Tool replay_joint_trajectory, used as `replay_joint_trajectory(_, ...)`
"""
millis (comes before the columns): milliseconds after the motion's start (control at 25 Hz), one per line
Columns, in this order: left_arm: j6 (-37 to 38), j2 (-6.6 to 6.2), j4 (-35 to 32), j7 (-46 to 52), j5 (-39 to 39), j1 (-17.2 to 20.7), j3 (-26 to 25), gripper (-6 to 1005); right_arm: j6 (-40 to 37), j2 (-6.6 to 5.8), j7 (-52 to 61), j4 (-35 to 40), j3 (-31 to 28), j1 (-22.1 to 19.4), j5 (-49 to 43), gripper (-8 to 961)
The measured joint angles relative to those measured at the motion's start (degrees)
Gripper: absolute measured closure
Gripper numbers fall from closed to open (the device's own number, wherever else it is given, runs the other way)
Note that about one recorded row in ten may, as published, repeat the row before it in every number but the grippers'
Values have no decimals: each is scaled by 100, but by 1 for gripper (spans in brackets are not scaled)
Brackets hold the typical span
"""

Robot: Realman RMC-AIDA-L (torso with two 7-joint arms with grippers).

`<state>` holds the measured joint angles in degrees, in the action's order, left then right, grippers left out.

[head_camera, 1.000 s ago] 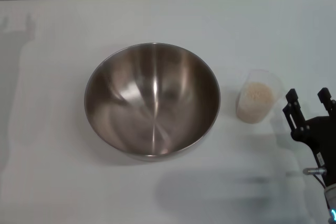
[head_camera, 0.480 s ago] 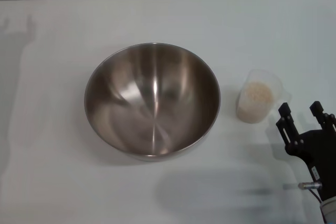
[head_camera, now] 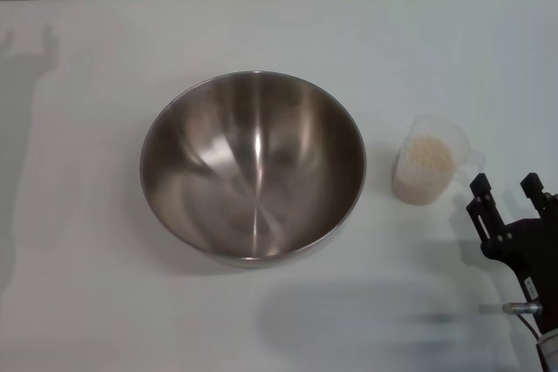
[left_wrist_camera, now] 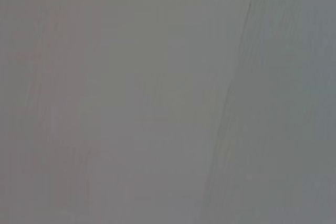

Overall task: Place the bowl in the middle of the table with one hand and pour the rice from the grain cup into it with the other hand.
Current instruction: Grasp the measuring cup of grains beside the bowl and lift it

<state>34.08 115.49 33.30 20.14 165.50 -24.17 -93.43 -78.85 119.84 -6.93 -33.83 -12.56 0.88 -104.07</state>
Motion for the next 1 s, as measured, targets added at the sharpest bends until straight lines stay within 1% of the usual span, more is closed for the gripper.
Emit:
replay_joint_trajectory(240,2,30,50,-196,0,0,0,411,29,-14,4,9,0,72,65,280)
replay_joint_trajectory(520,2,40,108,-210,0,0,0,411,206,-31,58,38,0,196,71,280)
replay_joint_trajectory(1000,2,85,162,-308,0,-32,-43,411,219,-31,385,230,-52,212,79,281)
